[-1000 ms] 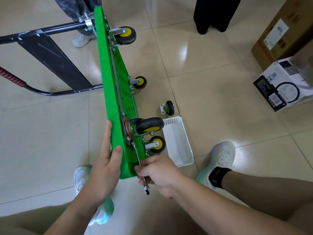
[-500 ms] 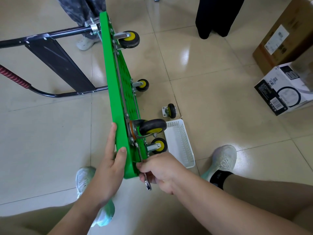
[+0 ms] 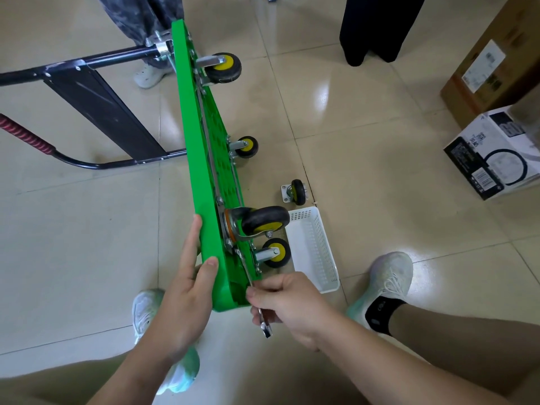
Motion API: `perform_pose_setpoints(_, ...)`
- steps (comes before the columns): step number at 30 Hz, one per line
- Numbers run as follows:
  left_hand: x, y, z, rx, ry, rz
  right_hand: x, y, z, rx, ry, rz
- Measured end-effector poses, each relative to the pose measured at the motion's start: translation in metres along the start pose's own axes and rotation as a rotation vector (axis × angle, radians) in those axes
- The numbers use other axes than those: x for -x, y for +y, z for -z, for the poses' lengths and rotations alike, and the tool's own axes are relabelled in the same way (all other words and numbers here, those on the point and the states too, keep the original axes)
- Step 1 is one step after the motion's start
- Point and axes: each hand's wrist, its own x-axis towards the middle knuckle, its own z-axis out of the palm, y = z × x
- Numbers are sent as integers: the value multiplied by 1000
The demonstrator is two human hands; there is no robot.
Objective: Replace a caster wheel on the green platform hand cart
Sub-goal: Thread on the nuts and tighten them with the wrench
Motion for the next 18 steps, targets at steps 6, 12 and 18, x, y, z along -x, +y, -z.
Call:
perform_pose_setpoints(6,-2,-11,4,40,-13,5,-10,1,7,-33,-74,-155)
perform_pose_setpoints(12,-5,-9,2,39,15,11,-39,27,37,401,90,121)
perform_pose_setpoints(18,-5,-11,3,57,22,15,-75,40,46,498,66,287)
